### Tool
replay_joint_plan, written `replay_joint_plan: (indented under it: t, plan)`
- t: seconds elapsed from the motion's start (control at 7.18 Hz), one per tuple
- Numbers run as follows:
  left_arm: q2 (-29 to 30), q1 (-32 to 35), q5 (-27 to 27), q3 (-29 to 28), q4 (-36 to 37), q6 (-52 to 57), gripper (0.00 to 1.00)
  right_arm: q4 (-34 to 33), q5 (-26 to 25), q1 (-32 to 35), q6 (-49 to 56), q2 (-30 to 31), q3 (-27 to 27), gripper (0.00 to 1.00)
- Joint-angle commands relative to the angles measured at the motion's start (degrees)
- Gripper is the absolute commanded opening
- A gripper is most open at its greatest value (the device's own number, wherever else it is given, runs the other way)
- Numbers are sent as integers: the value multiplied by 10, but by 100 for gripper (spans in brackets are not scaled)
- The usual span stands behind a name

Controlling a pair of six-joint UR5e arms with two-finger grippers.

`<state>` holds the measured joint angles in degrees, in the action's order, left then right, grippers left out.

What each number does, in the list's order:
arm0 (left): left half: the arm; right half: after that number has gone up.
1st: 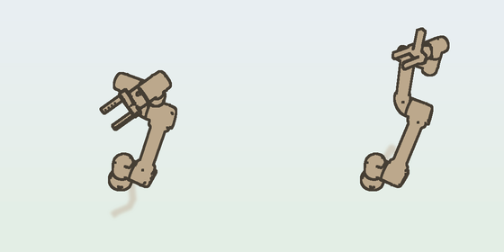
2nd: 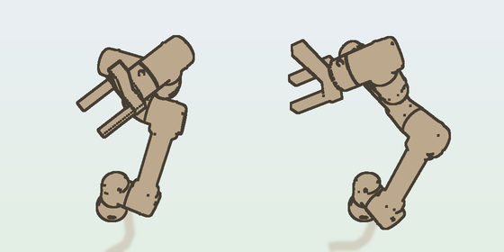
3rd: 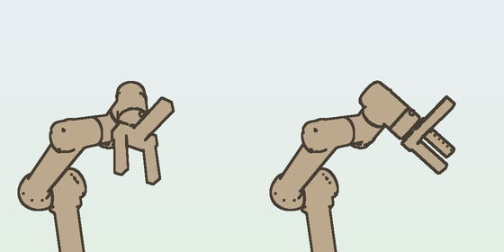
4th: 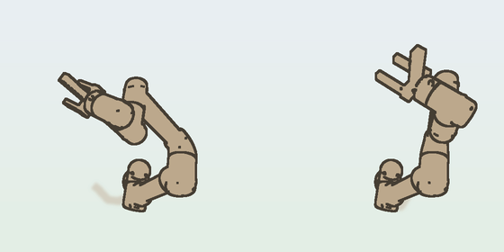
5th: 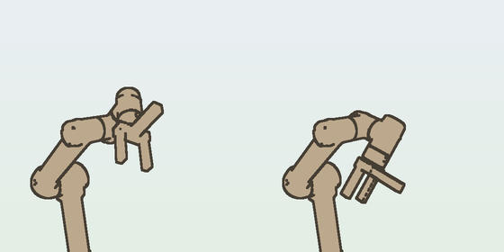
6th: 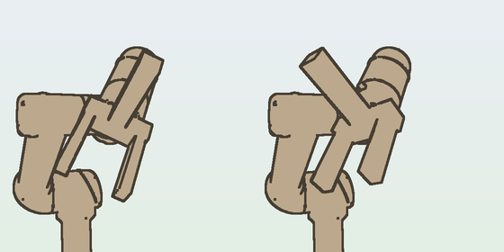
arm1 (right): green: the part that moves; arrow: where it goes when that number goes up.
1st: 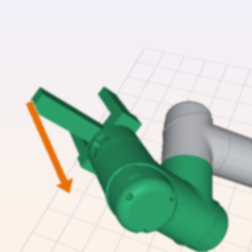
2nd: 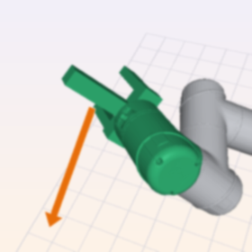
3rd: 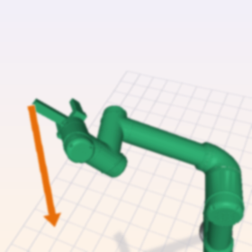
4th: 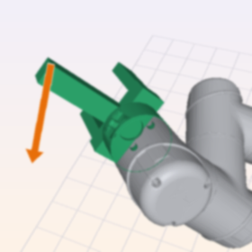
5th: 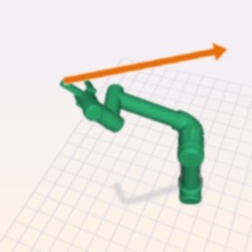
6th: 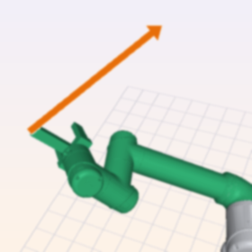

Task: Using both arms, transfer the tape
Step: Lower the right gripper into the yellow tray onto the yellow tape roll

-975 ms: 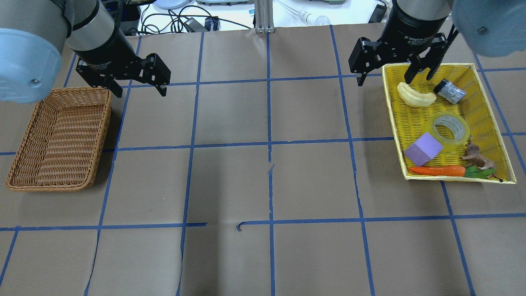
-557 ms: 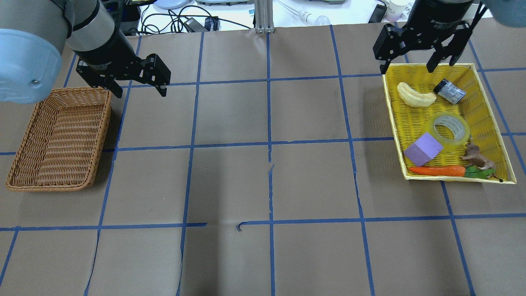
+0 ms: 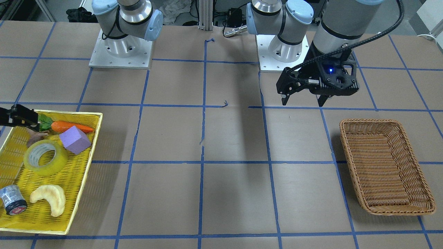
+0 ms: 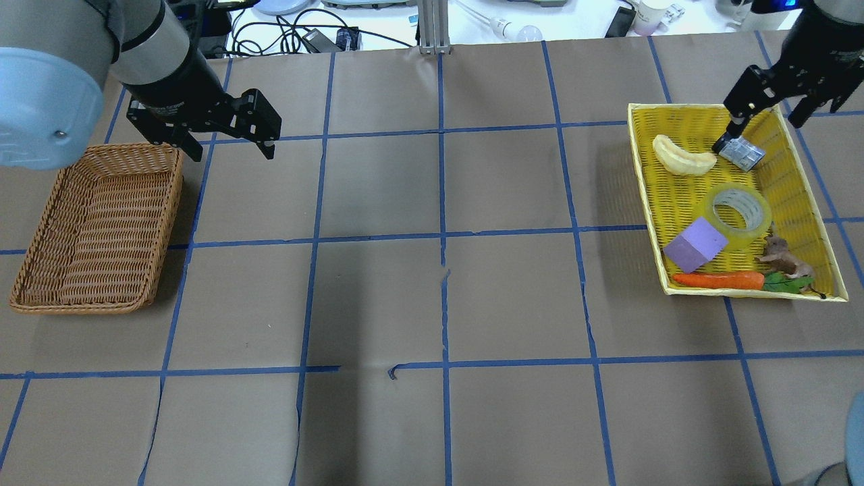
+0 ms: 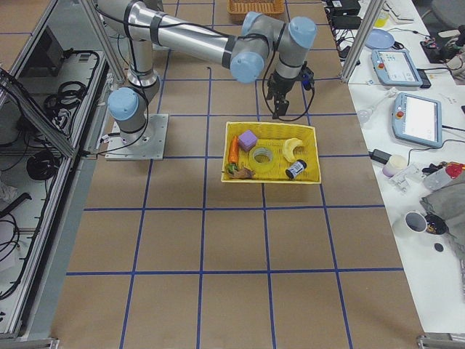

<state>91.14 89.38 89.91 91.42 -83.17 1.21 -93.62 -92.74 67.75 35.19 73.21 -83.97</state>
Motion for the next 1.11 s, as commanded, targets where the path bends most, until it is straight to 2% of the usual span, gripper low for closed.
replay_joint_plan:
  t: [0.0,0.14,0.28,0.42,0.56,0.84,0.98]
  plan:
    - [-2,0,3,1,-1,-1,100,-186,-15,-38,128,-42,-97,100]
    - [-4,1,4,1,-1,-1,100,-264,-13,-60,154,-54,-145,100]
    - [-4,1,4,1,0,-1,100,-302,-9,-68,164,-62,-169,100]
    - [0,0,-1,2,0,0,100,-308,-8,-70,164,-75,-169,94]
    - [-2,0,-3,9,1,0,100,-306,-7,-70,162,-79,-171,76]
    - [-2,0,-4,11,1,0,100,-307,-7,-70,156,-84,-177,50]
    - [-2,0,-4,11,1,-1,100,-306,-8,-70,156,-84,-174,6]
